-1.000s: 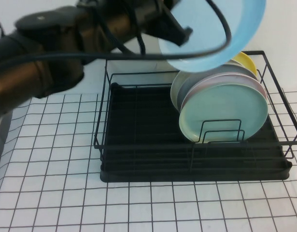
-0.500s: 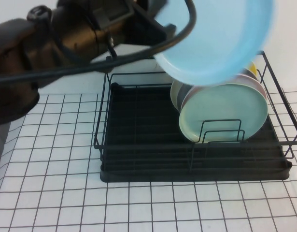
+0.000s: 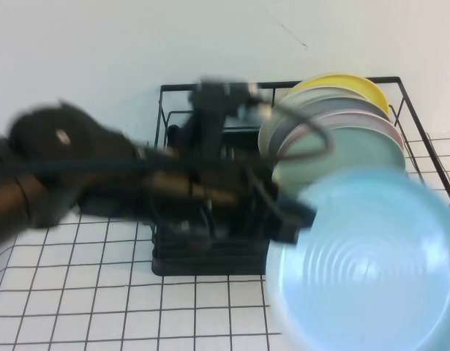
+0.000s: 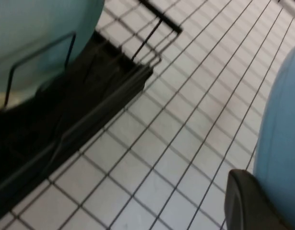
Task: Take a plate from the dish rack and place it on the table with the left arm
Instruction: Place the plate from the table
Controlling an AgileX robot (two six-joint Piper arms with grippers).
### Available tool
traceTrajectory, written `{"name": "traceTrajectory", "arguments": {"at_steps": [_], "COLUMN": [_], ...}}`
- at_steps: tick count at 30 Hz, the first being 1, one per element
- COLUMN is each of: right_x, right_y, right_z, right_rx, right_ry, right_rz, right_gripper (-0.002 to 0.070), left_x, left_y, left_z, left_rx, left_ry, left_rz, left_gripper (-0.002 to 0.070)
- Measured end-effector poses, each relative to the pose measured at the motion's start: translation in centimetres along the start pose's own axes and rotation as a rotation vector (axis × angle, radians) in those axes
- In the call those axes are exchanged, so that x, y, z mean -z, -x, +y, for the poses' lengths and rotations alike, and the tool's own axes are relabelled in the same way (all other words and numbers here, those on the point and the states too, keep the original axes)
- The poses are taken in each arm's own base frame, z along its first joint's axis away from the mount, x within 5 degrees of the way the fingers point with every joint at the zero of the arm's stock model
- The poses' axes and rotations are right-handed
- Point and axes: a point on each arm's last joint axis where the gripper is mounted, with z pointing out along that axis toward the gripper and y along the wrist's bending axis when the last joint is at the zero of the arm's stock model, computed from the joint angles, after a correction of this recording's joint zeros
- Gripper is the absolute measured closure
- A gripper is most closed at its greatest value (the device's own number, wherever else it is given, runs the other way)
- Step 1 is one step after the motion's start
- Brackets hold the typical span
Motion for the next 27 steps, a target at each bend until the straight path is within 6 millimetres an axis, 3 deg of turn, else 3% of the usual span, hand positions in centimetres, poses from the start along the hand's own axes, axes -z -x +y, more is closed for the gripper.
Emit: {"name": "traceTrajectory", "arguments": {"at_steps": [6,10,21,27], "right_x": [0.0,0.0,0.0,0.0], "right_y": [0.0,0.0,0.0,0.0], "right_z": [0.0,0.0,0.0,0.0], "right_rx": [0.0,0.0,0.0,0.0], "right_ry": [0.0,0.0,0.0,0.0], "right_rz": [0.0,0.0,0.0,0.0], "right_gripper": [0.0679,0.0679,0.0679,0.0679], "left_x": [-2.3,-3.4,-8.1,-9.1], "left_y": [-4.9,-7.2,-11.0,-11.5], "left_z": [3.0,4.7,8.4,9.5], "left_rx": [0.203,0.313,0.523,0.6], "left_ry": [0.135,0.201,0.261,0.291], "left_rz": [0.044,0.057,0.205,0.164], "left_gripper": [0.0617,0.0617,0.0617,0.0617]}}
